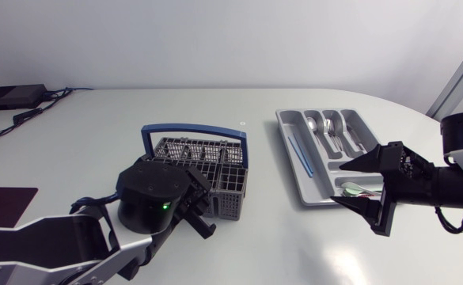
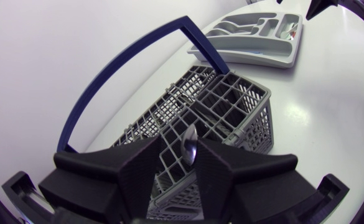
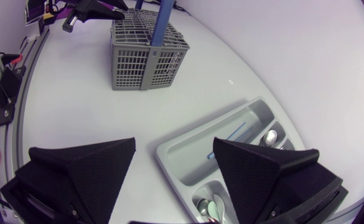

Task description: Unload the cutlery basket into the drawer organizer.

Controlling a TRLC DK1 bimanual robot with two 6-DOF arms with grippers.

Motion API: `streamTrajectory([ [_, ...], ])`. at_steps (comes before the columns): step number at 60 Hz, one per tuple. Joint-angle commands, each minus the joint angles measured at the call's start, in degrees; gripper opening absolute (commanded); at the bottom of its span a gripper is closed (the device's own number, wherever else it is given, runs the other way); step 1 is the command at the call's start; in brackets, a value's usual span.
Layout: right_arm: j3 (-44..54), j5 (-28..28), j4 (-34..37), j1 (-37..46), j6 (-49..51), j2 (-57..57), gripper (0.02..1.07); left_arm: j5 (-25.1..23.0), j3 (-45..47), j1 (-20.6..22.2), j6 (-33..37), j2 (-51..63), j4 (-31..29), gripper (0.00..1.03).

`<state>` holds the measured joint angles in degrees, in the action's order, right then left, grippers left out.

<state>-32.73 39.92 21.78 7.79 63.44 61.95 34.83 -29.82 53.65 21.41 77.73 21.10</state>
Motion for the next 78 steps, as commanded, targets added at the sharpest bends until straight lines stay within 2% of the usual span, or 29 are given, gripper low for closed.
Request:
streamTrajectory([
  [1,2.4,1.2,-1.5,0.6,0.8,1.5,0.92,0.5,-0.9,0.1,0.3,-1.9,0.8,0.35],
  [18,3.6,3.6,-5.0,1.6,0.8,5.0,0.92,0.5,-0.9,1.5,2.4,-5.8,0.8,0.35],
  [40,3.7,3.5,-5.2,1.3,0.7,6.8,0.92,0.2,0.4,1.5,3.6,-7.3,0.8,0.35],
  [43,3.7,3.5,-5.2,1.3,0.6,6.7,0.92,0.2,0.7,1.5,3.4,-7.3,0.8,0.36],
  [49,3.3,3.4,-5.2,1.3,0.4,6.7,0.92,-0.4,2.1,2.4,2.7,-7.2,0.7,0.51],
  [54,3.2,3.4,-5.2,1.3,0.5,6.8,0.92,-1.3,2.8,3.1,1.6,-6.2,0.6,0.57],
  [63,3.4,3.5,-6.0,1.1,0.4,7.4,0.92,-1.3,2.8,4.5,0.6,-4.3,0.4,0.57],
  [78,4.3,4.6,-7.6,1.5,0.6,8.5,0.92,-1.3,1.4,3.7,-0.7,2.6,2.0,0.57],
])
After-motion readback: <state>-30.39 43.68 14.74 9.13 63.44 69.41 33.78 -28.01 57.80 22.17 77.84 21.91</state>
